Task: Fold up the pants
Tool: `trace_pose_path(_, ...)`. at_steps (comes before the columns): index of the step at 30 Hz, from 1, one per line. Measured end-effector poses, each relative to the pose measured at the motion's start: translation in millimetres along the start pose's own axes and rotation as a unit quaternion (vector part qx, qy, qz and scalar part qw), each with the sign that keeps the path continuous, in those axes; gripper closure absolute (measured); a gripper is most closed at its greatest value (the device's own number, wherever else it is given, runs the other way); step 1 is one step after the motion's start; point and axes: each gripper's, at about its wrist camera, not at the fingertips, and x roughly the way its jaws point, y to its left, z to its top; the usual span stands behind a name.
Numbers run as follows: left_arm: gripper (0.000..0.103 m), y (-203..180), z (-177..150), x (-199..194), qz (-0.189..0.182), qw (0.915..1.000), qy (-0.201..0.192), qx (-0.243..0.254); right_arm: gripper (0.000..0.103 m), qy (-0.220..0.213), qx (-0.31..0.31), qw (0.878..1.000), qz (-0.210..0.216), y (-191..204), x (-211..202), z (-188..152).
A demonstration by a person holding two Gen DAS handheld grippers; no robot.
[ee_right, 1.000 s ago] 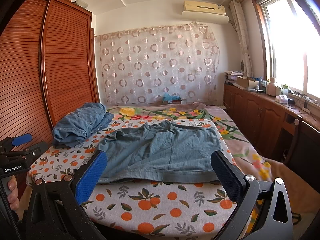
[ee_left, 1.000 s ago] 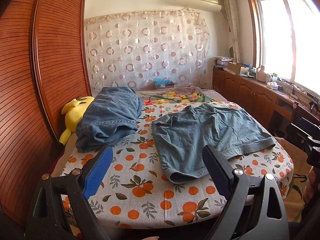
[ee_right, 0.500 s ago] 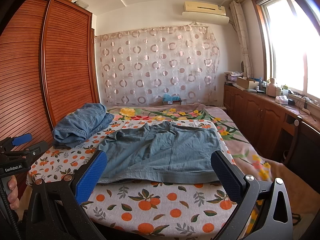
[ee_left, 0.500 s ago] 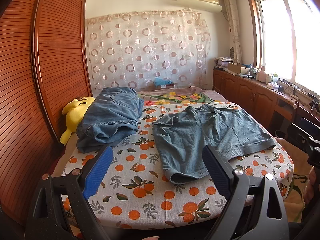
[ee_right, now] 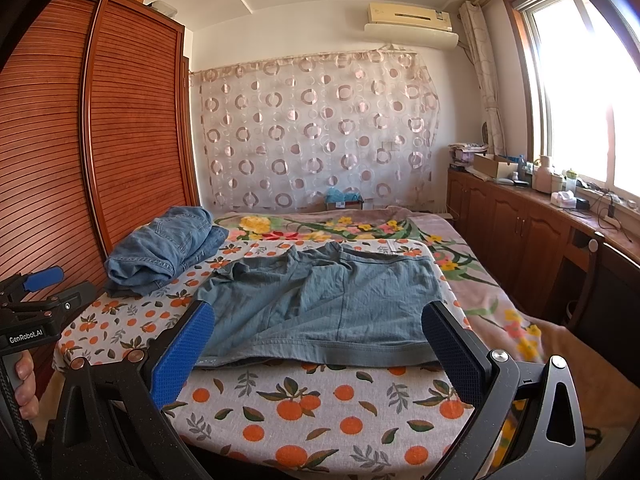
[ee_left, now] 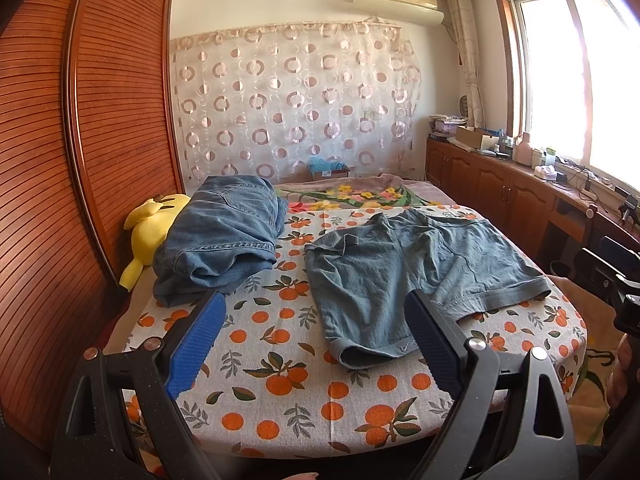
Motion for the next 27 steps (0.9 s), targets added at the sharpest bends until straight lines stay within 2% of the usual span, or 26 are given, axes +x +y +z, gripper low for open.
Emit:
trace_pose_path(21, 0.012, 0.1, -0.2, 0.0, 0.0, 1.0, 0.0, -0.001, 0.0, 0.0, 0.0, 1.0, 0.0, -0.4, 0.1, -0.2)
trace_pose_path(27, 0.012, -2.1, 0.7, 6.1, -0.004, 0.9999, 0.01, 0.001, 0.0, 0.005, 0.001, 1.0, -0.003, -4.1, 1.5, 0.0)
